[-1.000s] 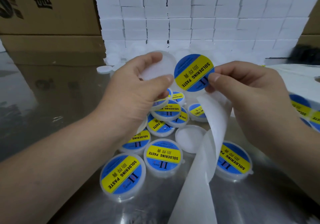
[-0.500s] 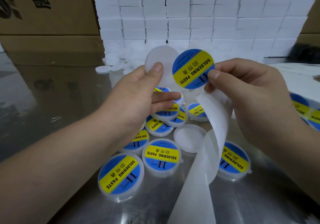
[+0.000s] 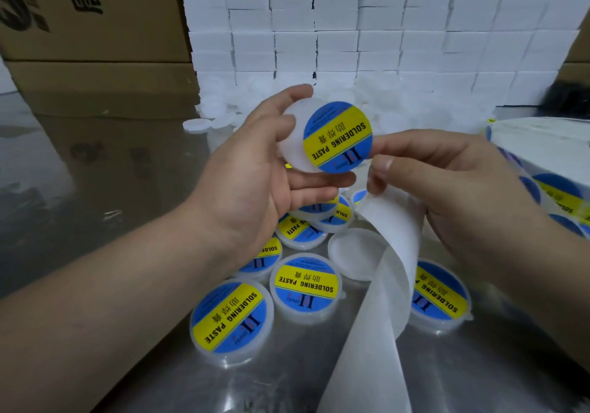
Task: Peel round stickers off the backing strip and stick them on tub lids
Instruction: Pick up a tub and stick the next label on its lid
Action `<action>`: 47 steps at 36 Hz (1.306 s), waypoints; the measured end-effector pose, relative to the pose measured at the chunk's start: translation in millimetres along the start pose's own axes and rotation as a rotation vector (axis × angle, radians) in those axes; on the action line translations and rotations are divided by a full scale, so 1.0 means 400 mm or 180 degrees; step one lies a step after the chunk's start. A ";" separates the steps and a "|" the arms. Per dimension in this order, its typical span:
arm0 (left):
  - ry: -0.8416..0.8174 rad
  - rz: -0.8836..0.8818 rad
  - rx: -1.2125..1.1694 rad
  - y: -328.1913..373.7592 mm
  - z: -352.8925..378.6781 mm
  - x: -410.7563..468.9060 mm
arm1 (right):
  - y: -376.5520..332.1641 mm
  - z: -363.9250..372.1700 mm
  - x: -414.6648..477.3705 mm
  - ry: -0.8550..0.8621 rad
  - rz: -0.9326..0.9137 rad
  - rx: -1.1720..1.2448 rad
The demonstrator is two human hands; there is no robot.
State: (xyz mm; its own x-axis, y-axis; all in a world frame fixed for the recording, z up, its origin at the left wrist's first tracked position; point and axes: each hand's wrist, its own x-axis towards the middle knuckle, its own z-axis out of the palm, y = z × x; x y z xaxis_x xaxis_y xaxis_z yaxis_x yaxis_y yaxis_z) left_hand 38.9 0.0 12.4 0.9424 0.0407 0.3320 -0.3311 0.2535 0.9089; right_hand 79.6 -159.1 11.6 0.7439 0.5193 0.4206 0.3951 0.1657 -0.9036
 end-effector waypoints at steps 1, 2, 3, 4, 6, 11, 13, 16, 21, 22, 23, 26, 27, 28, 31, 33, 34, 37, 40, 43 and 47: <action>-0.0032 -0.0003 -0.0021 0.002 0.000 0.000 | 0.000 0.000 0.000 -0.0011 0.0008 0.0022; -0.0059 -0.0001 -0.0038 0.003 0.000 -0.001 | -0.001 -0.001 0.000 -0.0017 0.0020 0.0038; -0.0082 0.0002 -0.0048 0.003 0.000 -0.002 | -0.001 -0.002 0.000 -0.0025 0.0029 0.0047; -0.0096 0.0009 -0.0043 0.003 0.000 -0.003 | -0.001 -0.003 0.001 -0.0044 0.0032 0.0033; -0.0110 0.0042 -0.0011 0.002 0.001 -0.004 | 0.000 -0.003 0.001 -0.0114 0.0036 -0.0060; -0.0112 0.0093 0.0039 -0.002 0.001 -0.002 | 0.003 0.000 0.001 -0.0168 0.0071 -0.0098; -0.0115 0.0167 0.0109 -0.007 0.002 -0.003 | 0.001 -0.001 0.002 -0.0208 0.0085 -0.0063; -0.0072 0.0279 0.0145 -0.013 0.006 -0.003 | 0.000 -0.002 0.002 -0.0219 0.0087 -0.0120; -0.0023 0.0306 0.0093 -0.019 0.003 -0.001 | -0.002 -0.002 0.001 -0.0238 0.0114 -0.0136; -0.0012 0.0302 0.0091 -0.020 0.003 0.000 | -0.002 -0.003 0.001 -0.0242 0.0114 -0.0146; -0.0005 0.0299 0.0097 -0.021 0.002 0.000 | -0.003 -0.003 0.001 -0.0245 0.0113 -0.0154; -0.0012 0.0338 0.0170 -0.020 0.002 0.000 | -0.003 -0.003 0.001 -0.0237 0.0119 -0.0180; -0.0007 0.0362 0.0204 -0.020 0.002 -0.001 | -0.004 -0.002 0.001 -0.0234 0.0126 -0.0189; 0.0002 0.0393 0.0230 -0.019 0.002 0.000 | -0.004 -0.002 0.001 -0.0232 0.0131 -0.0196; 0.0043 0.0489 0.0355 -0.020 0.001 0.000 | -0.004 -0.001 0.000 -0.0231 0.0142 -0.0192; 0.0052 0.0523 0.0466 -0.022 0.001 -0.001 | -0.004 -0.001 0.001 -0.0229 0.0147 -0.0192; 0.0048 0.0531 0.0491 -0.022 0.001 -0.002 | -0.004 -0.001 0.000 -0.0231 0.0149 -0.0189; 0.0056 0.0565 0.0523 -0.022 0.000 -0.003 | -0.004 -0.001 0.001 -0.0238 0.0148 -0.0174; 0.0098 0.0612 0.0584 -0.026 -0.001 -0.002 | -0.003 -0.001 0.001 -0.0239 0.0143 -0.0194; 0.0109 0.0642 0.0606 -0.028 0.000 -0.002 | -0.002 -0.002 0.001 -0.0226 0.0170 -0.0199; 0.0119 0.0710 0.0642 -0.027 0.003 -0.004 | 0.000 -0.004 0.002 -0.0218 0.0183 -0.0238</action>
State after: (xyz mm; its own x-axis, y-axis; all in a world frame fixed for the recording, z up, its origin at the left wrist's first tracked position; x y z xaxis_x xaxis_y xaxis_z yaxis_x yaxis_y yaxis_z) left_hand 41.2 -4.1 2.3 0.8452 0.1102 0.5229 -0.5293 0.0374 0.8476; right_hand 80.9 -160.0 12.1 0.7289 0.5827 0.3594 0.3940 0.0722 -0.9163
